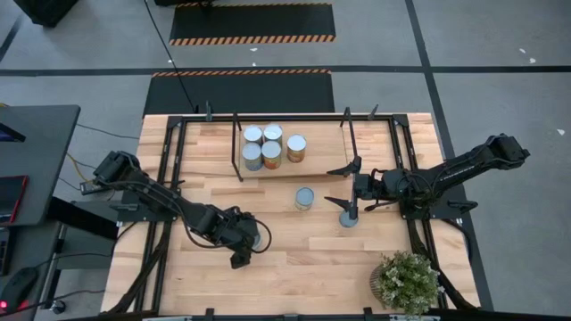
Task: Pick and place cans onto a shelf
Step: Put the canned mixed vegetables on the shelf
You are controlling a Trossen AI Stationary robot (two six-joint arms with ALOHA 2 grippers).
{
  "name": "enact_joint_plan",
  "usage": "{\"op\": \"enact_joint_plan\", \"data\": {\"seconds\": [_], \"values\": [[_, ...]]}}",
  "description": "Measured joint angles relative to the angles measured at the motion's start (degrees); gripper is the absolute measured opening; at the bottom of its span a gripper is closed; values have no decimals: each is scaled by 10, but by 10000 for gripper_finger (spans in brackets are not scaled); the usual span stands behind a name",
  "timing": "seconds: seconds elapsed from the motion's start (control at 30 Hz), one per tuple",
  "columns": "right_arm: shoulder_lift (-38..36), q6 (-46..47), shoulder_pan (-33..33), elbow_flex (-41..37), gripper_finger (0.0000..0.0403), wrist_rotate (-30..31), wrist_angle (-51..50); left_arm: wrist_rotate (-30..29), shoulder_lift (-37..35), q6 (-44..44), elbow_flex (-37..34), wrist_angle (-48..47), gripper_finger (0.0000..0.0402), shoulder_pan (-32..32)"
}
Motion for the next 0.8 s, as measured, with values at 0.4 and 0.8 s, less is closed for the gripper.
{"op": "enact_joint_plan", "data": {"seconds": [0.4, 0.8], "values": [[0, -1, 0, 0, 372, 0, 1, -31, 30, 43, 0, -9, 400, 6], [0, -1, -3, 0, 372, 1, 1, -29, 71, 51, 3, 7, 325, 18]]}}
